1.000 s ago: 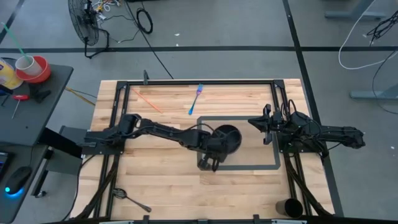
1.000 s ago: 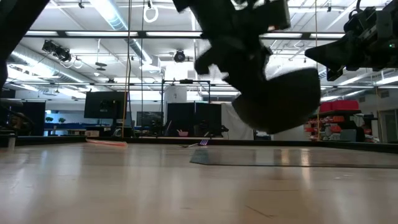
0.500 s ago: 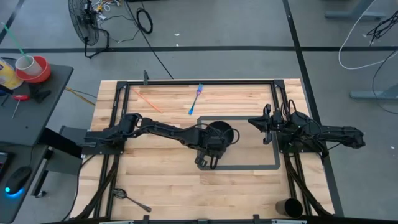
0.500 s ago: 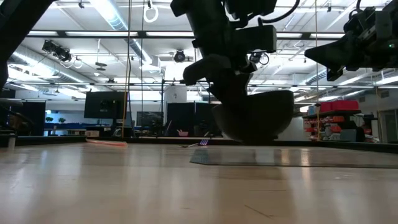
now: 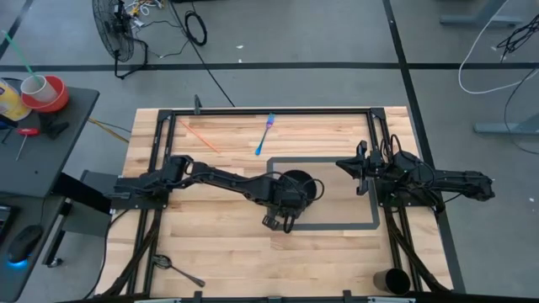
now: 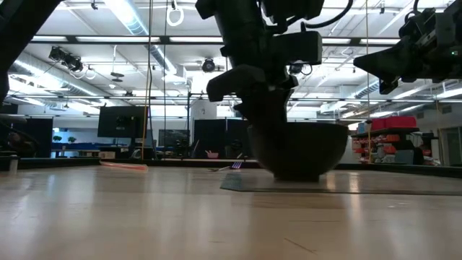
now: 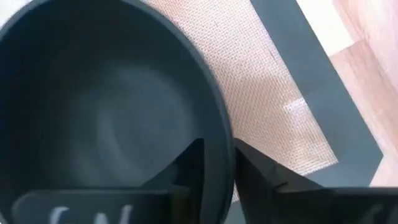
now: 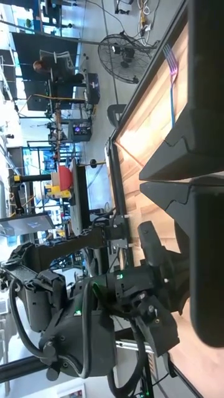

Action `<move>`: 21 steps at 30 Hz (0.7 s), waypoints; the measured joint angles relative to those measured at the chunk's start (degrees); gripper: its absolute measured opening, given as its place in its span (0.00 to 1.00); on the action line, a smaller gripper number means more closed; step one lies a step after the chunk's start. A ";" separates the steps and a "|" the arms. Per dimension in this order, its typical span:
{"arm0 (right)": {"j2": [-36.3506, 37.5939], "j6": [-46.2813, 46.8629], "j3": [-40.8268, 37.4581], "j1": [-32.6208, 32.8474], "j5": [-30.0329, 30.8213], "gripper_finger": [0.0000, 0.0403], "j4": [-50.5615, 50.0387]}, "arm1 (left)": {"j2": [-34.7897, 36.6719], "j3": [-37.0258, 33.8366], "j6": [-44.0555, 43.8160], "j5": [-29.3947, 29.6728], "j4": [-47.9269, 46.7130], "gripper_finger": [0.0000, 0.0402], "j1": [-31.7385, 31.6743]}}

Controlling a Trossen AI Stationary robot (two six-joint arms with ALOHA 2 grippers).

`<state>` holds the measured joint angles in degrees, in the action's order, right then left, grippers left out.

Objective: Pick & Place Utensil
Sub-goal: Put the black bowl on the center of the mat

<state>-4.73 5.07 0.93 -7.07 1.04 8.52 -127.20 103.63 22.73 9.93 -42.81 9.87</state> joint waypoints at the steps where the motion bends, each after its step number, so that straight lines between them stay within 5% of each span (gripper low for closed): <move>1: -0.01 0.00 0.00 0.00 0.00 0.04 0.01 | 0.00 0.00 -0.87 -0.08 -0.04 0.26 0.00; 12: 0.00 0.00 0.00 0.00 0.01 0.04 -0.03 | 5.91 -0.07 -4.28 0.31 -1.77 0.41 0.81; 21: 0.00 0.01 0.00 0.00 0.01 0.04 0.83 | 19.08 -4.86 -13.44 -4.99 -11.63 0.39 2.00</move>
<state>-4.73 5.08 0.93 -7.07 1.05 9.35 -108.12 98.77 9.29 4.94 -54.44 11.87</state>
